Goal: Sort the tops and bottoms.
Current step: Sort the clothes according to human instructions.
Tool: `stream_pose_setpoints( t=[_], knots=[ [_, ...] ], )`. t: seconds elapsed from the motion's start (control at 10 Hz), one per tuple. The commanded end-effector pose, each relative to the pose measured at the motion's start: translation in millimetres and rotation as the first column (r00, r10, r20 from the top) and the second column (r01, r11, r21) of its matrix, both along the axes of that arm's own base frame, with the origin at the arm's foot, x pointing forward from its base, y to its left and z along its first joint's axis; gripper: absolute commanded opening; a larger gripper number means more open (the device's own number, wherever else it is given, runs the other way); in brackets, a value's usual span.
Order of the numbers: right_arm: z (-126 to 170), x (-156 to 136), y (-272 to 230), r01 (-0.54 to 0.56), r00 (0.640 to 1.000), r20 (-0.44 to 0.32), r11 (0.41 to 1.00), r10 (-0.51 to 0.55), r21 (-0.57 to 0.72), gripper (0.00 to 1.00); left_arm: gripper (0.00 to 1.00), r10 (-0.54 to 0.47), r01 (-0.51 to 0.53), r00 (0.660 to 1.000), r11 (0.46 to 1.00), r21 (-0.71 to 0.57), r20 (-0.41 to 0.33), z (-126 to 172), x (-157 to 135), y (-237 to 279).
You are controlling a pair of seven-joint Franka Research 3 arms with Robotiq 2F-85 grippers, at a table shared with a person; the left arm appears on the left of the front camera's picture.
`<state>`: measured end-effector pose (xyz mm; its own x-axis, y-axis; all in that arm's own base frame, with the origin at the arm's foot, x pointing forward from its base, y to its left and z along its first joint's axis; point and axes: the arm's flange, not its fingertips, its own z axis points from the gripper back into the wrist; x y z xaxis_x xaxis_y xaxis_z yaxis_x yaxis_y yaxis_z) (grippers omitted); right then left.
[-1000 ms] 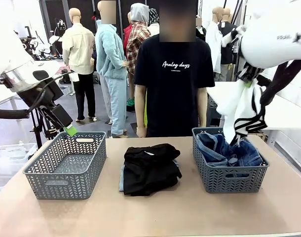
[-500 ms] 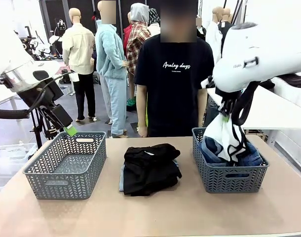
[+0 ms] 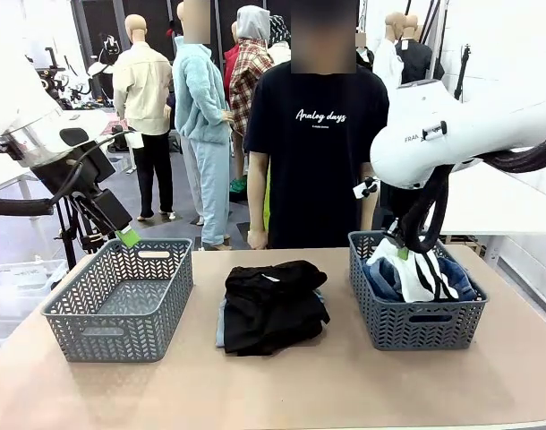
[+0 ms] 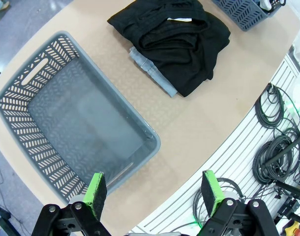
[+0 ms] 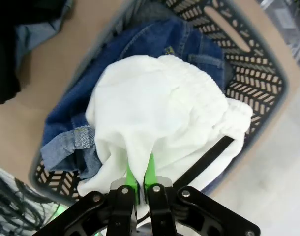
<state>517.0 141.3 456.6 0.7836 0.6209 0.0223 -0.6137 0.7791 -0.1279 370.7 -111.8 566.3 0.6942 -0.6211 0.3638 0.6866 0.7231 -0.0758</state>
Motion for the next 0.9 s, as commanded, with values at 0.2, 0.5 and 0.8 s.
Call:
stream_pose_setpoints(
  t=[0.2, 0.5, 0.8],
  knots=[
    [14.9, -15.9, -27.3, 0.132, 0.985, 0.096, 0.988, -0.14, 0.086, 0.76, 1.0, 0.001, -0.001, 1.0, 1.0, 0.001, 0.003, 0.5, -0.7, 0.7],
    [49.4, -21.5, -33.0, 0.166, 0.971, 0.153, 0.98, -0.182, 0.114, 1.0, 1.0, 0.001, -0.001, 1.0, 1.0, 0.001, 0.003, 0.5, -0.7, 0.7],
    [84.5, -10.5, -11.1, 0.171, 0.976, 0.133, 0.985, -0.17, 0.007, 1.0, 1.0, 0.001, -0.001, 1.0, 1.0, 0.001, 0.003, 0.5, -0.7, 0.7]
  ],
)
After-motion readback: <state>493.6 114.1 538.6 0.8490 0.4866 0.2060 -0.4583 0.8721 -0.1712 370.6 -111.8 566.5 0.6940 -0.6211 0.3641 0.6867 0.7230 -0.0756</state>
